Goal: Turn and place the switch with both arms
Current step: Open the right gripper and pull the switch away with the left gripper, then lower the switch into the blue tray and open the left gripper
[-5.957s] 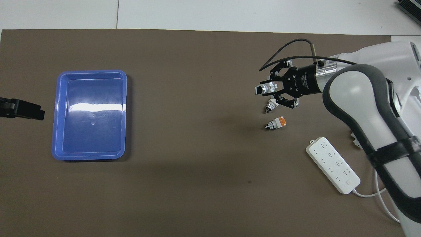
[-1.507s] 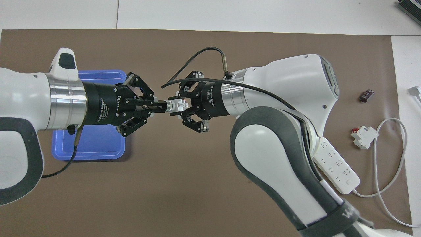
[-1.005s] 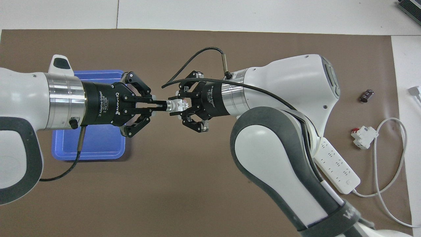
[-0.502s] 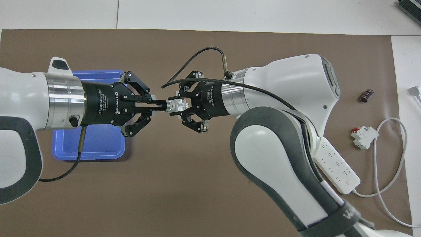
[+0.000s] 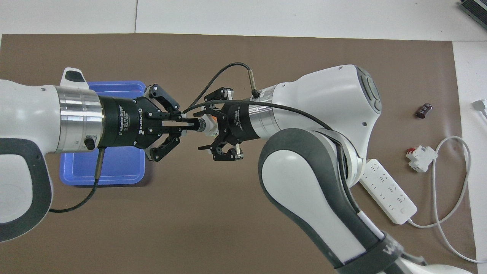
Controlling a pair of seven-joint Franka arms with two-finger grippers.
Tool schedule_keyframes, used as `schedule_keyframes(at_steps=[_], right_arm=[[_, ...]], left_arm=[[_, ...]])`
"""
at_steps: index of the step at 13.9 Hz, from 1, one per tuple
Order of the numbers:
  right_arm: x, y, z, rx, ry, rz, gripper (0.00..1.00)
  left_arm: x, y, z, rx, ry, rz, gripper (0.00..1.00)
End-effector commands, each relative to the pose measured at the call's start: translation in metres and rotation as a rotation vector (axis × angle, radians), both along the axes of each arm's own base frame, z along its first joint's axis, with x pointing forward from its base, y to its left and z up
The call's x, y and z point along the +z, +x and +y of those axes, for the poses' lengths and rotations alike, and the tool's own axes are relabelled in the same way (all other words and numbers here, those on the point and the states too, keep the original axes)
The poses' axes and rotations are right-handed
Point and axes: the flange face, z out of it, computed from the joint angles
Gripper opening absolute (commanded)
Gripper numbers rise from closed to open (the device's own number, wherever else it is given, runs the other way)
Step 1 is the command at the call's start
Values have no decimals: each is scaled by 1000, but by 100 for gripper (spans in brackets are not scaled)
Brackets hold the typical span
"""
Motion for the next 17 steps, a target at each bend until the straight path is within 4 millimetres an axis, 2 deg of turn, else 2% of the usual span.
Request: schedule_keyframes(at_steps=[1,4,6,8,9,11,13,15,17], right_arm=[[3,-2,-1,19,-16,-11,100],[8,-5,-2,35,-17,-9,100],[12,-5,-6,34,-16,-10,100],[14,-6,-8,38,-16,-8,100],[16,-7,-8,45,-16,-8,100],[22,-10,-14,76,-22,-42,100],[29,-11,-22,119,-104,-114,100],[32,-9,-35,202,-269,-252,100],[31,4,-64,270,-361,-348,100]], left_arm=[[4,-2,3,6,-16,8,0],[-2,1,16,-4,40,-22,0],[-14,-2,21,-54,121,-68,0],[-27,-9,30,-119,181,-107,0],[-34,-12,41,-159,216,-137,0],[-54,-27,53,-277,284,-194,0],[-78,-39,88,-393,365,-250,0],[-97,-50,124,-509,415,-311,0],[-116,-60,155,-644,472,-364,0]])
